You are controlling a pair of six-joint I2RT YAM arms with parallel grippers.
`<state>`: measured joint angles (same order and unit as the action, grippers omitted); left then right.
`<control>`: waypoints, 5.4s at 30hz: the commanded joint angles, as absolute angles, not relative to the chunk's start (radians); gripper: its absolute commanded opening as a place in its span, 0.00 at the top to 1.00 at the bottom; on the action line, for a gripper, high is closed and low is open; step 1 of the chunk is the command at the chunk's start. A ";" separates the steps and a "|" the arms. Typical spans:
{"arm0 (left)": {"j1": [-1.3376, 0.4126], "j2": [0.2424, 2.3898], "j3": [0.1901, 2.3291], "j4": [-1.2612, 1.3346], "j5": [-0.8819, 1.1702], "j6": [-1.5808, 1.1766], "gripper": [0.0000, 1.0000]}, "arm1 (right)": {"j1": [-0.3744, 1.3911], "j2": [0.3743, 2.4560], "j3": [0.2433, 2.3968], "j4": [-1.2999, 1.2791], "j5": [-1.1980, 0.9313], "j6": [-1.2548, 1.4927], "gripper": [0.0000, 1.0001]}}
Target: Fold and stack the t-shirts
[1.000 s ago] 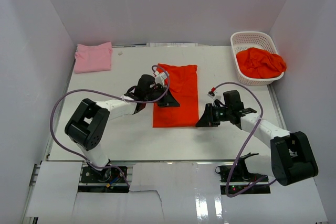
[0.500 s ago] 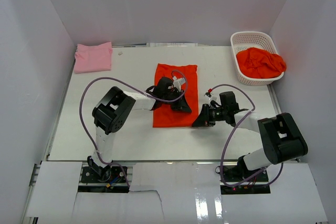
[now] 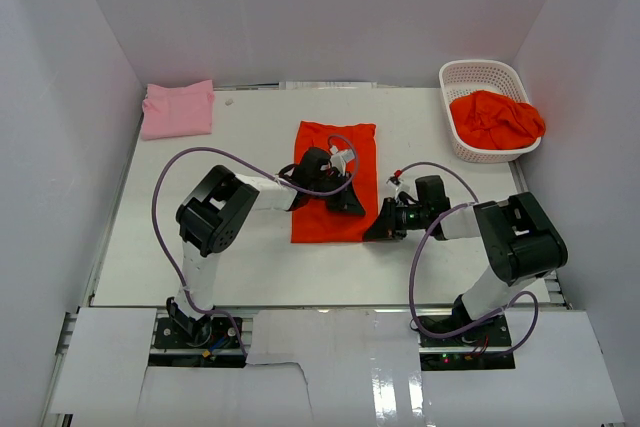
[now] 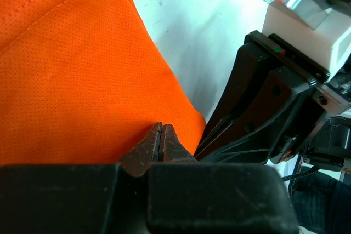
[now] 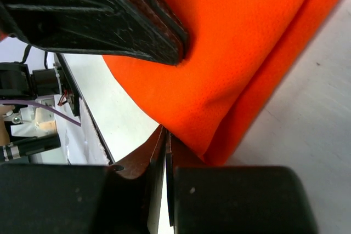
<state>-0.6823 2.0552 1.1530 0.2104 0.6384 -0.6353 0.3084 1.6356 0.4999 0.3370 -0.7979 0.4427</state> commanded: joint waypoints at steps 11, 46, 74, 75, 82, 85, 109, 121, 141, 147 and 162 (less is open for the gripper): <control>-0.683 2.017 1.138 0.222 0.638 -0.617 0.97 | 0.302 1.732 0.569 0.345 -0.812 0.430 0.92; -0.684 2.053 1.157 0.195 0.623 -0.594 0.98 | 0.295 1.218 0.567 -0.285 -0.495 0.230 0.55; -0.683 1.223 0.793 -0.537 0.180 -0.833 0.29 | 0.141 1.299 0.675 -0.557 -0.477 0.132 0.34; -0.683 1.197 0.757 -0.528 0.176 -0.848 0.29 | 0.138 1.314 0.667 -0.549 -0.492 0.133 0.34; -0.683 1.201 0.704 -0.520 0.170 -0.868 0.29 | 0.138 1.365 0.635 -0.505 -0.561 0.144 0.37; -0.683 1.203 0.700 -0.512 0.167 -0.874 0.30 | 0.138 1.376 0.629 -0.496 -0.563 0.152 0.39; -0.683 1.253 0.529 -0.339 0.229 -0.977 0.30 | 0.147 1.457 0.595 -0.380 -0.552 0.164 0.92; -0.729 1.313 0.453 -0.150 0.144 -1.069 0.34 | 0.155 1.451 0.594 -0.380 -0.548 0.170 0.92; -0.798 1.508 0.566 -0.216 0.107 -1.051 0.54 | 0.155 1.443 0.600 -0.388 -0.545 0.169 0.92; -0.805 1.419 0.520 -0.253 0.109 -1.077 0.52 | 0.156 1.453 0.606 -0.390 -0.546 0.164 0.92; -0.807 1.476 0.538 -0.242 0.091 -1.063 0.47 | 0.156 1.450 0.604 -0.393 -0.546 0.160 0.92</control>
